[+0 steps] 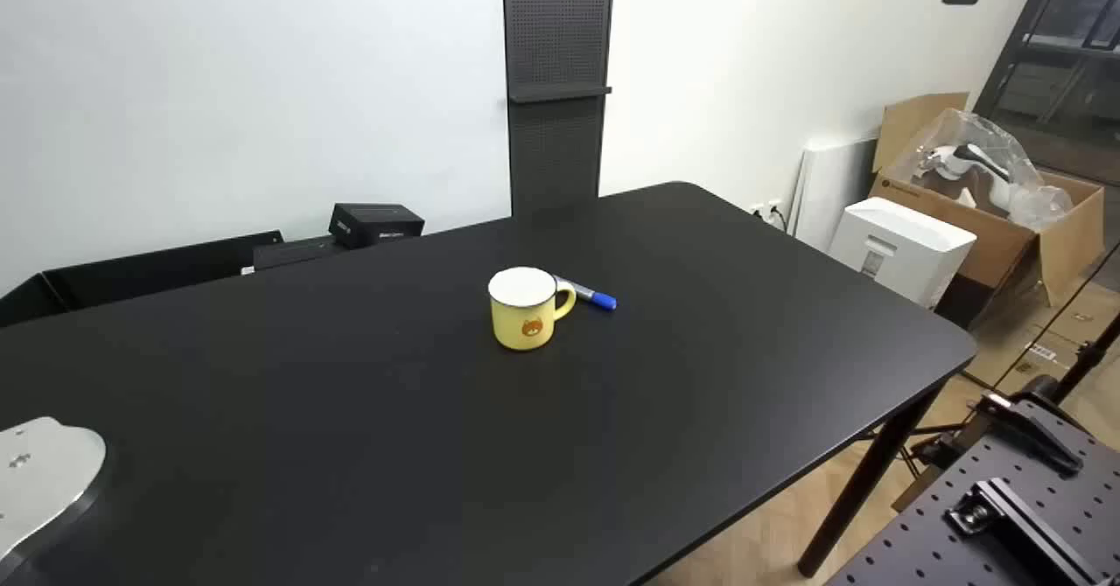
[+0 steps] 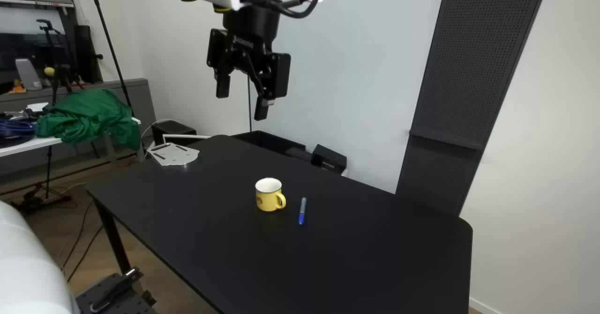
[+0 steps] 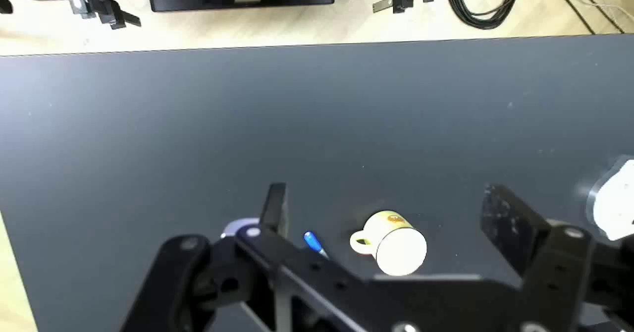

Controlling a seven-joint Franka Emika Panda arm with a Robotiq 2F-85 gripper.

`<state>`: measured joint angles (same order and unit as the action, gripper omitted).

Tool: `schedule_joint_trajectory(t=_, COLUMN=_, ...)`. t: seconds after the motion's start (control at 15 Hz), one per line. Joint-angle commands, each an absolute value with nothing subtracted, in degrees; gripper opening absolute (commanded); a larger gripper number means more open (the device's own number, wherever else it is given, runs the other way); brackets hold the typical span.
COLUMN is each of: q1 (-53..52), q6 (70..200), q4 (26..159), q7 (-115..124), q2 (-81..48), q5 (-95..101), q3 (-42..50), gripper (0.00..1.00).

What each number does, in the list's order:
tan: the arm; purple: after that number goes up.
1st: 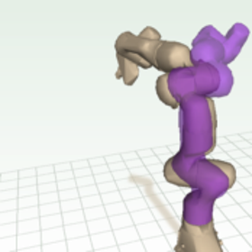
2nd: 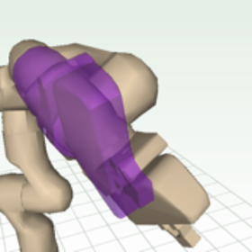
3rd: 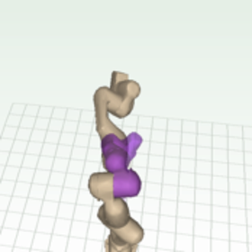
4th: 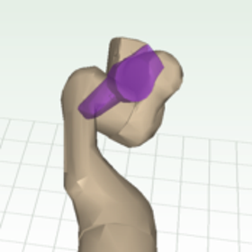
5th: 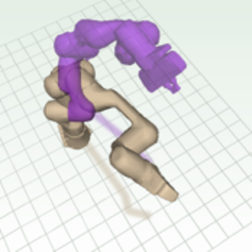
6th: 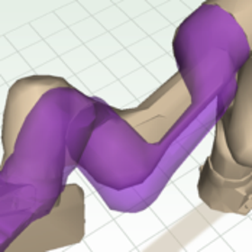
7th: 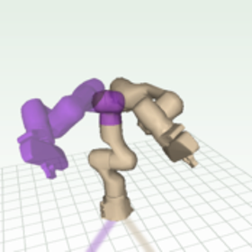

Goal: Put the marker in the mug

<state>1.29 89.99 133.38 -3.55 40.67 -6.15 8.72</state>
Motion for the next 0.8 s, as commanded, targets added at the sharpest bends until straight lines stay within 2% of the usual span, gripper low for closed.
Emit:
schedule_joint_trajectory(t=0.0, q1=2.4, q6=89.8, q4=133.2, q7=-4.1, q2=40.5, q5=-6.6, q3=8.0, gripper=1.00)
schedule_joint_trajectory(t=0.73, q1=2.4, q6=91.1, q4=133.3, q7=-4.9, q2=40.0, q5=-7.0, q3=8.5, gripper=1.00)
